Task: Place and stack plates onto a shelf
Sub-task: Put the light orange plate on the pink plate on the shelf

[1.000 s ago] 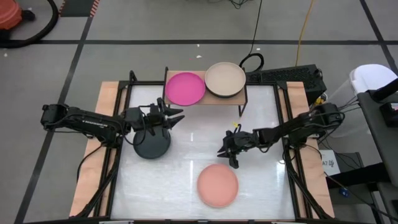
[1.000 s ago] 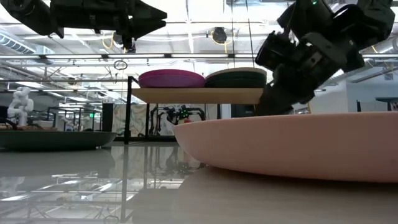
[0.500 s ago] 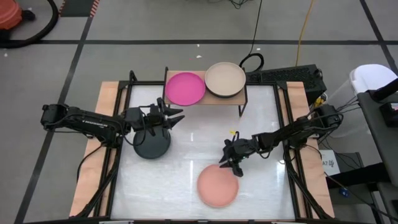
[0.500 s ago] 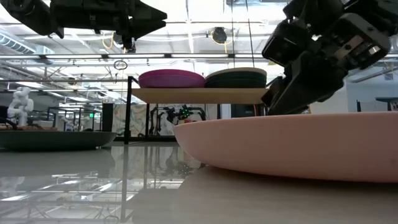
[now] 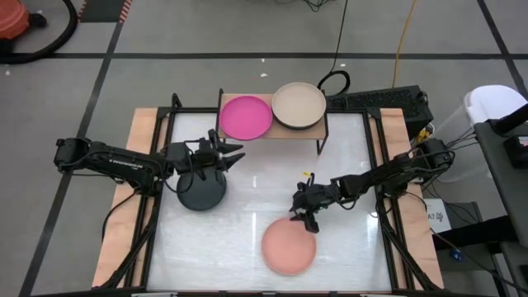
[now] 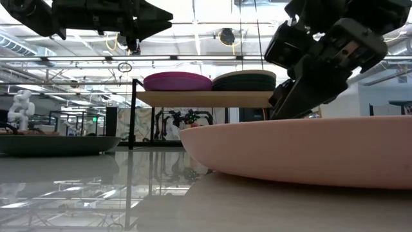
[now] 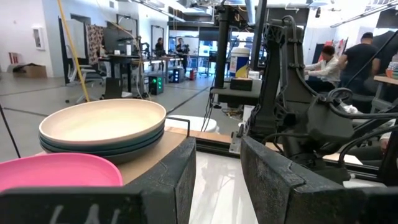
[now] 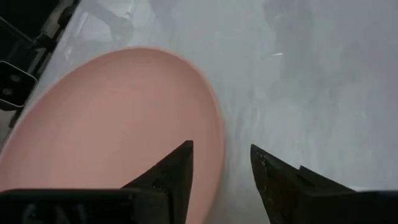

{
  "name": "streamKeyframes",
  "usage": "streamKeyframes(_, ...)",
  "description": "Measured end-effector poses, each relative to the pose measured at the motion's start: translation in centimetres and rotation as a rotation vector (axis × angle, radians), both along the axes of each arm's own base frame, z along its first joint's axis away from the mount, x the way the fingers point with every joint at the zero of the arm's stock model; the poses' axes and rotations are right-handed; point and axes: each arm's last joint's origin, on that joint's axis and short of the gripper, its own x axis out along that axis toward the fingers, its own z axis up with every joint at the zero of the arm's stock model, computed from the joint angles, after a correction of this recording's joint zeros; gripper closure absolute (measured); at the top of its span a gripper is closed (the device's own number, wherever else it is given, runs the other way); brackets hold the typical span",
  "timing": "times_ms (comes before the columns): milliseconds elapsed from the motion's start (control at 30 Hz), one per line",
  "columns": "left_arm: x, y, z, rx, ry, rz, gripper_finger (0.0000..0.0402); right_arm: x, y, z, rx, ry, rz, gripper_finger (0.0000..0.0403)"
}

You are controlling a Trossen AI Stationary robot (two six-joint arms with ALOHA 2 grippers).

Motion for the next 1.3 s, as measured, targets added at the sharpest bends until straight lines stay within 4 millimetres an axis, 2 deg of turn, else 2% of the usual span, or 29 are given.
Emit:
streamKeyframes(167,0.0,0.0,0.0,0.0,0.0,0.0,0.027,-0.1,0.5,0.0,0.015,0.001,0.007,0.0259)
streamKeyframes(600,0.0,0.0,0.0,0.007,-0.001,0.001,0.027,0.4,0.7,-3.0,0.071,0.123,-0.061,0.0259)
streamKeyframes(767,0.0,0.0,0.0,0.007,-0.001,0.001,0.027,0.3,0.7,-2.9,0.048,0.117,-0.041,0.0287)
streamKeyframes(967,0.0,0.0,0.0,0.008,-0.001,0.001,0.027,0.2,0.6,-2.2,0.025,0.084,-0.016,0.0387)
streamKeyframes(1167,0.0,0.0,0.1,0.006,-0.004,0.0,0.027,0.1,-0.7,-0.7,0.052,0.067,-0.095,0.04)
streamKeyframes(1300,0.0,0.0,0.1,0.007,-0.008,0.001,0.027,-0.3,-2.2,1.8,0.006,-0.027,-0.166,0.0401)
